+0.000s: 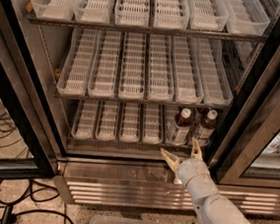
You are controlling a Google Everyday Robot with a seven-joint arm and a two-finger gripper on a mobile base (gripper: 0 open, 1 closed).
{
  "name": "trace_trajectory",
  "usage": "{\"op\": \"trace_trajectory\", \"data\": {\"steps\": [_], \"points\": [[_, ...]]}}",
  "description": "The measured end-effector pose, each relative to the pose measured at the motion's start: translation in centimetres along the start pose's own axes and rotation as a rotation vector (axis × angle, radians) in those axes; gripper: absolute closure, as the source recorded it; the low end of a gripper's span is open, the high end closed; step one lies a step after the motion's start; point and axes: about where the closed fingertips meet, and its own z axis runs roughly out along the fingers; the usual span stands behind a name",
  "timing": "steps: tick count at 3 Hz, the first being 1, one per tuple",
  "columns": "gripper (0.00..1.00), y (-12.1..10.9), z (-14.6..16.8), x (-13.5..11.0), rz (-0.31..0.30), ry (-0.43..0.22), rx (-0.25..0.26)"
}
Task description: Pick blue plastic bottle from bottom shelf of fridge
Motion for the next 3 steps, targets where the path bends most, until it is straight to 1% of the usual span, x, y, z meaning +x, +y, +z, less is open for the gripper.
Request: {"op": "trace_trajectory", "data": {"steps": [1, 2, 3], "points": [[0.38, -0.3, 0.7, 0.0, 0.009, -0.007, 0.017], [0.39, -0.4, 1.5, -0.2, 0.006, -0.017, 0.03], [0.37, -0.6, 2.2, -0.4, 0.001, -0.023, 0.046]]}}
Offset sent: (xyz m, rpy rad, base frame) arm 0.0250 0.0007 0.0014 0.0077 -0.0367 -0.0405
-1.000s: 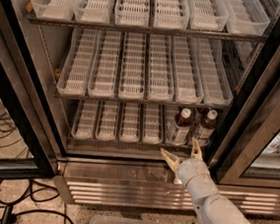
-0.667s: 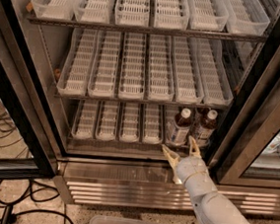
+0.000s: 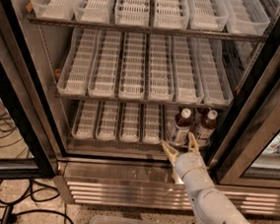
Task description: Pick blue plastic bottle from bottom shelf of fridge
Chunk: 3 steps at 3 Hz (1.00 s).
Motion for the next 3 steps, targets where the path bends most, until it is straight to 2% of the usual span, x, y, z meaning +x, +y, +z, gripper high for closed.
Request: {"op": "trace_trajectory", "data": {"steps": [3], "points": [[0.36, -1.5, 2.1, 0.2, -0.018, -0.002, 0.06]]}}
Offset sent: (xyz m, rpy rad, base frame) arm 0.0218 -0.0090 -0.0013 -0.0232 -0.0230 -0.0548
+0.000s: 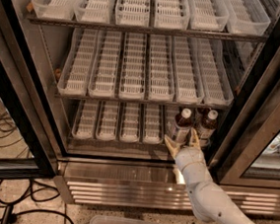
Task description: Pick blue plastic bottle from bottom shelf of fridge
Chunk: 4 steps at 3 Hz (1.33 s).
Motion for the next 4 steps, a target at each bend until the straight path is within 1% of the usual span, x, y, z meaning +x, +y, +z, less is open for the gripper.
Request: {"op": "trace_trajectory", "data": {"steps": [1, 2, 3, 4], "points": [[0.34, -0.75, 4.21, 0.43, 0.001, 0.022, 0.015], [0.32, -0.73, 4.9, 0.2, 0.003, 0.024, 0.007], [0.51, -0.73, 4.91, 0.2, 0.003, 0.024, 0.007], [0.74, -0.73, 4.91, 0.2, 0.003, 0.024, 0.007]]}}
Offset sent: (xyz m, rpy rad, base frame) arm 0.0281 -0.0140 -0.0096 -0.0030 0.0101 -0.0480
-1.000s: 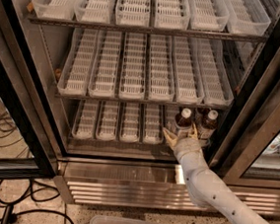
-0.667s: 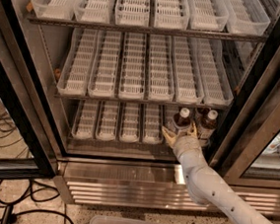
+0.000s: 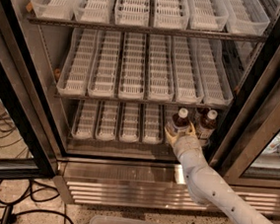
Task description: Pick blue plastic bottle from bottom shelf of fridge
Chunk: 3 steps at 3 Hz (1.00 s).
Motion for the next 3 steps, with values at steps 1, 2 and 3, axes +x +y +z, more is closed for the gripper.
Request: {"op": "trace_trajectory", "data": {"steps": [1, 2, 3], "points": [[0.97, 0.0, 0.0, 0.0, 0.0, 0.0, 0.0], [1.0, 0.1, -0.6, -0.3, 0.003, -0.003, -0.019], [1.0, 0.2, -1.5, -0.6, 0.007, -0.031, -0.033]]}}
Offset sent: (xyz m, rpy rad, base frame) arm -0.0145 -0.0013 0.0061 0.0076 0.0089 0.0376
